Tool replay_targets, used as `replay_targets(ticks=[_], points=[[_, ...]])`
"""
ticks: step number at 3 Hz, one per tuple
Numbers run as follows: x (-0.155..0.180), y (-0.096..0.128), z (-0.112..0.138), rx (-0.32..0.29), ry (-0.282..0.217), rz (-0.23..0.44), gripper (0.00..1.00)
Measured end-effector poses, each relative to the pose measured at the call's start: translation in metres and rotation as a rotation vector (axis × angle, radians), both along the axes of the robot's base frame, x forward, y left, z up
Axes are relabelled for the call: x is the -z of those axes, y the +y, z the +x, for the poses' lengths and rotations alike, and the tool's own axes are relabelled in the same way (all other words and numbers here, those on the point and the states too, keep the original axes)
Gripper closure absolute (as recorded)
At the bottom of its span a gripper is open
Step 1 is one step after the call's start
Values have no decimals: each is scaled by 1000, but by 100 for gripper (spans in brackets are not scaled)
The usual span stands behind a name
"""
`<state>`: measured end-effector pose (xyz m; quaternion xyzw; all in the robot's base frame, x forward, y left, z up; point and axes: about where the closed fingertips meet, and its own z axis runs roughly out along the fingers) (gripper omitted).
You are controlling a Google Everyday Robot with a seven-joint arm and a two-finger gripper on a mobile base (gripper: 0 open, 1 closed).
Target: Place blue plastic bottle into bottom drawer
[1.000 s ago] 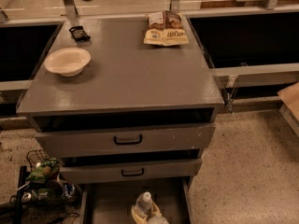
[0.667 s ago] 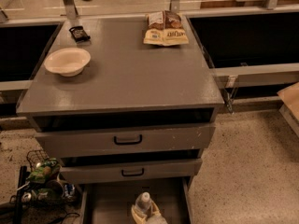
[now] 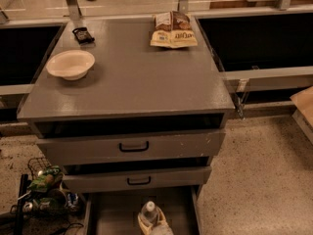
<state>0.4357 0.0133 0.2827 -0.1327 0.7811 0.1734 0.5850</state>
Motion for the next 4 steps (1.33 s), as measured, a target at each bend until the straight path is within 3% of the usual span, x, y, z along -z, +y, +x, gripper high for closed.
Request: replay_targets(ticks=[1,3,4], points=[[25,13,-13,14,7,-13,100],[33,21,-18,24,4,-32,100],[38,21,-18,48,-20,-76,100]])
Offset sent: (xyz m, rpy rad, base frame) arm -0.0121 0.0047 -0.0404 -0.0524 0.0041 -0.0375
